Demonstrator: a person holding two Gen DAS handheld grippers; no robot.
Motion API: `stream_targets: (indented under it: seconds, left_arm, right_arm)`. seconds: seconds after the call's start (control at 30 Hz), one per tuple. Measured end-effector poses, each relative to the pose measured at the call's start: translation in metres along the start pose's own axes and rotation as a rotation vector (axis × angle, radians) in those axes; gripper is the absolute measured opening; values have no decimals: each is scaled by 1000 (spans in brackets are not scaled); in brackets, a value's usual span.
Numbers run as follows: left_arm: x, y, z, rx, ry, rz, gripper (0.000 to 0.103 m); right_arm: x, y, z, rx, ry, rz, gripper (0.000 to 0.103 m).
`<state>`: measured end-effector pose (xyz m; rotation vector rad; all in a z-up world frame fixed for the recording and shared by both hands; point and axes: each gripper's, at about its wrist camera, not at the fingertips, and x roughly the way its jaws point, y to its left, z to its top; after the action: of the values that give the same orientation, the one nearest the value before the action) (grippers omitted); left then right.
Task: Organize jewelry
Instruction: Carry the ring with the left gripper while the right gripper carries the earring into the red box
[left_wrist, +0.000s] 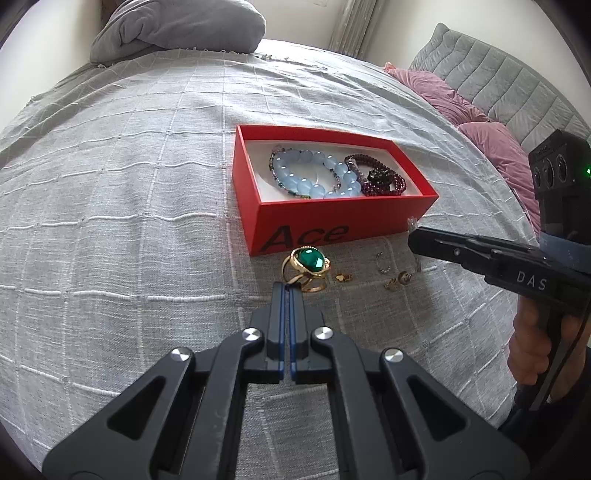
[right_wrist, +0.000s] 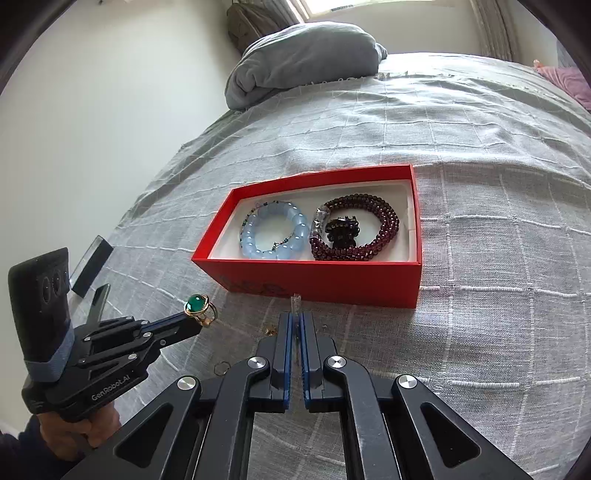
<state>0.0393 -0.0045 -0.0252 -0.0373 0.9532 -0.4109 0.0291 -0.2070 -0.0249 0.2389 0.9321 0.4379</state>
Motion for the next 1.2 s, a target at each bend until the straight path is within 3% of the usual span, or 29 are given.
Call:
stream_targets:
  seconds: [0.57,1.2]
  left_arm:
    - [-7,-9,12,8,-59,-26,2]
    - [-11,-9,47,-33,-127,-64,2]
  right_arm:
    - [-12,0,6,3,-41,25,4]
    - [-30,-6,30,19,-135,30,4]
